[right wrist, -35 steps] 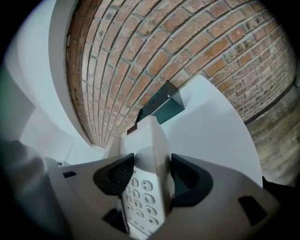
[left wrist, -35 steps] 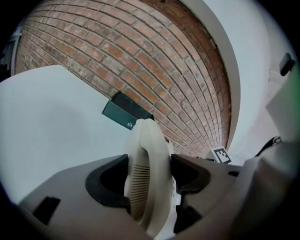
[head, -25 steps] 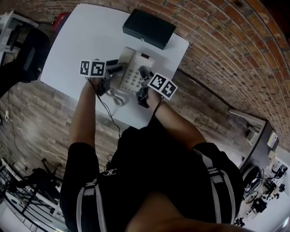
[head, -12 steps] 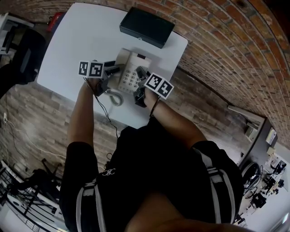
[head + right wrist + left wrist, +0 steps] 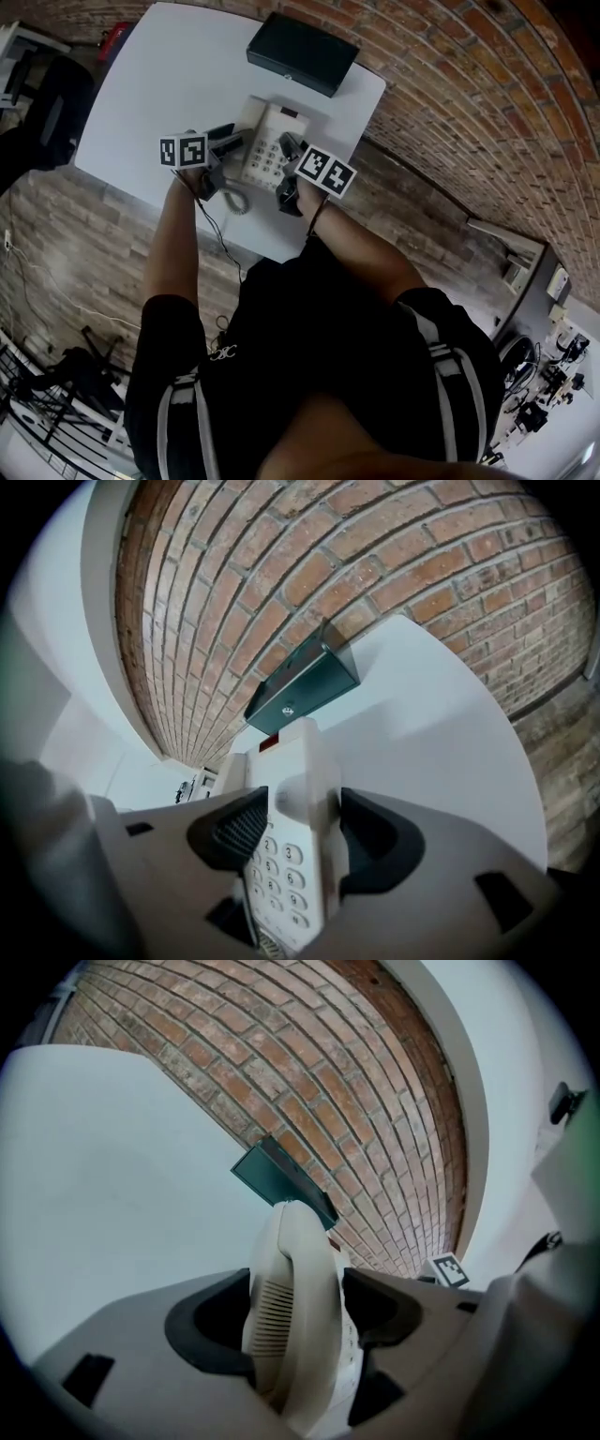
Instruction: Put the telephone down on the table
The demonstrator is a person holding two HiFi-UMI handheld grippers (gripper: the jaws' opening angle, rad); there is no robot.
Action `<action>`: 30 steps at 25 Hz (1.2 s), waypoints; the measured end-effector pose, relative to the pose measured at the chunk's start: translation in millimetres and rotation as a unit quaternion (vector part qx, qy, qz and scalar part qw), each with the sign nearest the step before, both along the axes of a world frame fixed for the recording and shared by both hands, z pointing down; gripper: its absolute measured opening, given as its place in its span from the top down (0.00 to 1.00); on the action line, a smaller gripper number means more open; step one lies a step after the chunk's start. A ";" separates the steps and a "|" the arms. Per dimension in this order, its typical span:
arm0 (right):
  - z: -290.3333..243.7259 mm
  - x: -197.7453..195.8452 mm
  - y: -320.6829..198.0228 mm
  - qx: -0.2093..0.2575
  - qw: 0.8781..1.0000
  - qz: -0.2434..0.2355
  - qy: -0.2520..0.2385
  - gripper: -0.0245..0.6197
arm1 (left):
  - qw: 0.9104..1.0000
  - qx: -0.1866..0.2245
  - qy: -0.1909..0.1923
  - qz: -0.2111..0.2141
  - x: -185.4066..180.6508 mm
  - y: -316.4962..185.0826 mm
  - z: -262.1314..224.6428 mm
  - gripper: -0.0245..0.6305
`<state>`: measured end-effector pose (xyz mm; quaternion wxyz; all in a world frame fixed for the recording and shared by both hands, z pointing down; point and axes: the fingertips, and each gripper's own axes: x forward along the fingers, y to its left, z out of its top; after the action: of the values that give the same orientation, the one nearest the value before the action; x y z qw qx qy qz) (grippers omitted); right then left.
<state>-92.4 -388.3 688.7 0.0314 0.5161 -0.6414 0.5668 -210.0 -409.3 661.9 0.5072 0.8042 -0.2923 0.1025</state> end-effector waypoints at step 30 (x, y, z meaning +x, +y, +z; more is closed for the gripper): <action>-271.9 -6.1 55.2 0.462 0.864 -0.141 0.141 0.96 | 0.842 0.347 -0.266 -0.315 -51.2 130.7 -252.9 0.96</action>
<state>-98.5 -333.1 416.8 -0.0412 0.4495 -0.8847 0.1163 -261.2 -278.6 409.0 0.1026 0.7342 -0.6701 0.0390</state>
